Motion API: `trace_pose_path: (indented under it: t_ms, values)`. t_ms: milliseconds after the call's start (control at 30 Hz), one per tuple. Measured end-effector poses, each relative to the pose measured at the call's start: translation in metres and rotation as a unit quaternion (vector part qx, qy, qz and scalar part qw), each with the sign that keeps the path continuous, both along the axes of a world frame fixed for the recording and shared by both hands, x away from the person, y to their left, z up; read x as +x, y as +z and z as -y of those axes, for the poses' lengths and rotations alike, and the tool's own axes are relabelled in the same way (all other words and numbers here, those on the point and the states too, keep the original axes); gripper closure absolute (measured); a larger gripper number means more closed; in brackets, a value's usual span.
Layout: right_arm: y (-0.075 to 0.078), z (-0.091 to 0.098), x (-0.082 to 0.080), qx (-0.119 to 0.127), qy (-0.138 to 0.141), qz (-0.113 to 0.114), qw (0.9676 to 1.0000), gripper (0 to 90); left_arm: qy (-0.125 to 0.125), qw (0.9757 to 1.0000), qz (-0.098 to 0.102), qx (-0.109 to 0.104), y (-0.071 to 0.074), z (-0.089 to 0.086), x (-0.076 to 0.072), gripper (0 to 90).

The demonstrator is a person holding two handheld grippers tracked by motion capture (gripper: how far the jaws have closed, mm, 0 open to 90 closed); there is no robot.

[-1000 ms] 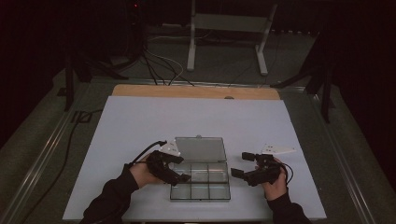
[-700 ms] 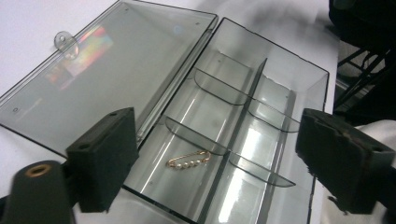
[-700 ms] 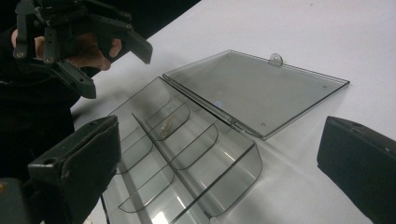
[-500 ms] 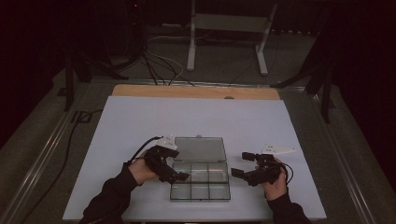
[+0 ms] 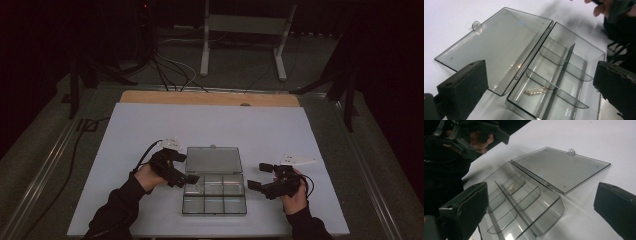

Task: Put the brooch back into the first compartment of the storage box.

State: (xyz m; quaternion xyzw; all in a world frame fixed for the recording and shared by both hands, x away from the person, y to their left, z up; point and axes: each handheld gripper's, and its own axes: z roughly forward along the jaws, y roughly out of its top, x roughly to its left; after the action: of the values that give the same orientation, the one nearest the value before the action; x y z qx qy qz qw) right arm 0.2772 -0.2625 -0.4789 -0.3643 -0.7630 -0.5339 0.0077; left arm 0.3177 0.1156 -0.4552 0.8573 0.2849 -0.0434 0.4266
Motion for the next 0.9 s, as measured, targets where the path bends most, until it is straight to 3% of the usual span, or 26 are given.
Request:
trace_pose_path:
  t_ms: [433, 600, 633, 667, 900]
  values:
    - [-0.001, -0.002, 0.001, -0.001, 0.003, -0.001, 1.0000, 0.0, 0.055, 0.9976, -0.036, -0.022, -0.005, -0.009, 0.018, 0.7]
    - [-0.001, -0.002, 0.000, -0.002, 0.003, -0.001, 1.0000, 0.0, 0.072, 0.9950, -0.063, -0.029, -0.008, -0.011, 0.026, 0.7]
    - [-0.001, -0.002, 0.000, -0.002, 0.003, -0.001, 1.0000, 0.0, 0.072, 0.9950, -0.063, -0.029, -0.008, -0.011, 0.026, 0.7]
    - [-0.001, -0.002, 0.000, -0.001, 0.003, -0.001, 1.0000, 0.0, 0.090, 0.9933, -0.068, -0.022, -0.010, -0.012, 0.028, 0.7]
    - [-0.001, -0.002, 0.001, -0.001, 0.003, -0.002, 1.0000, 0.0, 0.105, 0.9905, -0.085, -0.023, -0.016, -0.012, 0.034, 0.8]
